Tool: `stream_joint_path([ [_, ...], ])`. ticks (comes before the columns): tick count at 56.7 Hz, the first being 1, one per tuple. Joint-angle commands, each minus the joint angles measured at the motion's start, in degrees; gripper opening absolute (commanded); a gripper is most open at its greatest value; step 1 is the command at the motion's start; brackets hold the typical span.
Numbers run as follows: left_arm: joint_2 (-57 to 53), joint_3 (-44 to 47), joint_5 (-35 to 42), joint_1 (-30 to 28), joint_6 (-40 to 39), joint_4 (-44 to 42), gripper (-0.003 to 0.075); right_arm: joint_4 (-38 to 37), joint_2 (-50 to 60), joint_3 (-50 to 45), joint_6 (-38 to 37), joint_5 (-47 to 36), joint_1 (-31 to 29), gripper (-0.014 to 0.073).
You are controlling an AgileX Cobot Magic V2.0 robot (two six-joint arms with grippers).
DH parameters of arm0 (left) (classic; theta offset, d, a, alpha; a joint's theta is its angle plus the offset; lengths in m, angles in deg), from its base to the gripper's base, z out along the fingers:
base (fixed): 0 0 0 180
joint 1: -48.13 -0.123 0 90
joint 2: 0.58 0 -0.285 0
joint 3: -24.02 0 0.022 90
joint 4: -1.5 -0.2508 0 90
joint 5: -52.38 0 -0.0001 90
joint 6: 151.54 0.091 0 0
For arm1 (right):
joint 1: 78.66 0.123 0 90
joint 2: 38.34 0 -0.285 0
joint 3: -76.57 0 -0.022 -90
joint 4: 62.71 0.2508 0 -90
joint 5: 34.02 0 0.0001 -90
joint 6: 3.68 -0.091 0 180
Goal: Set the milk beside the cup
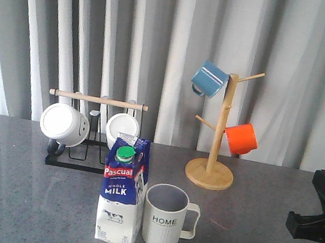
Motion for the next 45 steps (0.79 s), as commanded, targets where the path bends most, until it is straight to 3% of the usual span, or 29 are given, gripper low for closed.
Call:
stream_joint_path([
  [1, -2.4, 0.0, 3.0, -2.9, -7.3, -5.2, -0.0006, -0.4, 1.1, 1.6, 0.6, -4.3, -0.2, -0.0008],
  [12, -10.3, 0.8, -1.4, -3.9, -4.4, -5.4, -0.0006, -0.4, 1.1, 1.6, 0.6, -4.3, -0.2, -0.0008],
  [27, -17.2, 0.8, -9.0, -3.7, 11.5, 10.7, -0.0006, -0.4, 1.1, 1.6, 0.6, -4.3, -0.2, -0.0008],
  [45, -17.1, 0.8, -10.8, 1.0, 12.0, 10.4, -0.0006, -0.4, 1.1, 1.6, 0.6, -4.3, -0.2, -0.0008],
])
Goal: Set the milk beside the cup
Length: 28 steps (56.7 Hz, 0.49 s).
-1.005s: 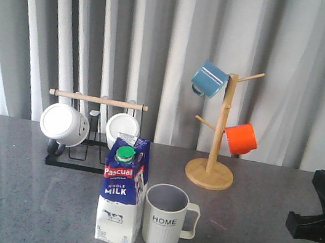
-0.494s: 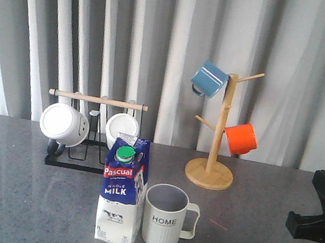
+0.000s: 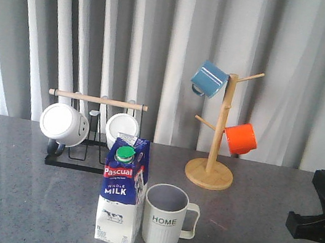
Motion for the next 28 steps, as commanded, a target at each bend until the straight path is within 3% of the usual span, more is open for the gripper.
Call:
stream_joint_path([
  [1, -0.8, -1.1, 3.9, 1.3, -0.1, 0.3, -0.0006, -0.4, 1.1, 1.6, 0.6, -4.3, -0.2, -0.0008],
  [28, -0.7, -1.2, 3.4, 1.4, -0.1, 0.4, -0.0006, -0.4, 1.1, 1.6, 0.6, -4.3, -0.2, -0.0008],
])
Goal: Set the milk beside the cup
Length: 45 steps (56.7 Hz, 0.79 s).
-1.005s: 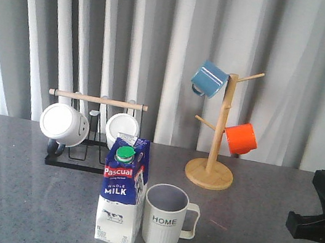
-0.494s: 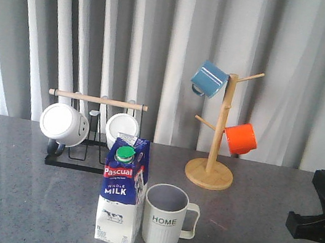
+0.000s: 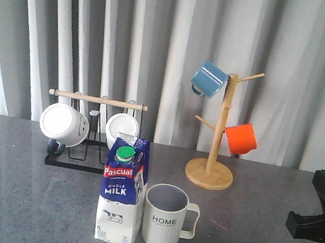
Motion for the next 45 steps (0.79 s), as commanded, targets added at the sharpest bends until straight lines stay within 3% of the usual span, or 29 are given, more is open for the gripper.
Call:
stream_joint_path([
  [1, -0.7, -1.2, 3.8, 0.4, -0.1, 0.4, -0.0006, -0.4, 1.1, 1.6, 0.6, -4.3, -0.2, -0.0008],
  [39, -0.7, -1.2, 3.8, 0.4, -0.1, 0.4, -0.0006, -0.4, 1.1, 1.6, 0.6, -4.3, -0.2, -0.0008],
  [45, -0.7, -1.2, 3.8, 0.4, -0.1, 0.4, -0.0006, -1.8, 4.0, 1.6, 1.8, -0.6, -0.2, -0.0008],
])
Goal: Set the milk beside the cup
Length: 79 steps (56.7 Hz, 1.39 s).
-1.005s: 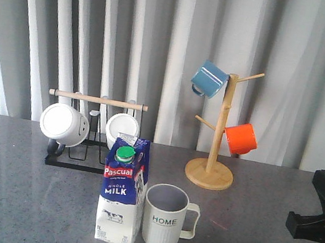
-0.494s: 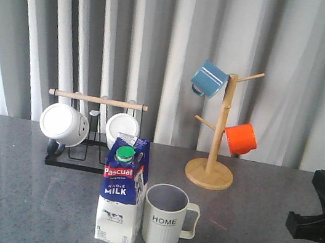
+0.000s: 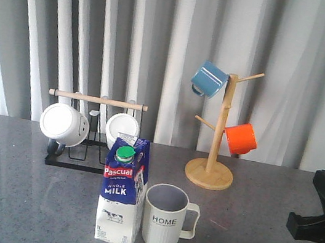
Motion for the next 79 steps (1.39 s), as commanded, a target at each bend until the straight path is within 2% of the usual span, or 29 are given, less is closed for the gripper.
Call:
stream_joint_path([
  [1, -0.7, -1.2, 3.8, 0.4, -0.1, 0.4, -0.0006, -1.7, 4.2, 1.6, 1.8, -0.1, -0.2, -0.0008],
  [12, -0.7, -1.2, 3.8, 0.4, -0.1, 0.4, -0.0006, -5.8, 14.7, 1.5, 0.7, 17.1, -2.1, -0.0008],
  [16, -0.7, -1.2, 3.8, 0.4, -0.1, 0.4, -0.0006, -6.0, 18.6, -0.3, 0.4, 20.0, -3.3, -0.0008],
  [30, -0.7, -1.2, 3.8, 0.4, -0.1, 0.4, -0.0006, -6.0, 35.1, -18.4, 0.3, 9.9, -9.5, -0.0008],
  [42, -0.7, -1.2, 3.8, 0.4, -0.1, 0.4, -0.0006, -6.0, 47.2, -28.9, -0.7, 10.8, -10.2, -0.0008],
  [64, -0.7, -1.2, 3.8, 0.4, -0.1, 0.4, -0.0006, -5.8, 59.9, -39.5, -7.7, 12.0, -10.2, -0.0008],
  [79, -0.7, -1.2, 3.8, 0.4, -0.1, 0.4, -0.0006, -10.1, 61.2, -41.7, -15.3, 13.3, -10.2, -0.0008],
])
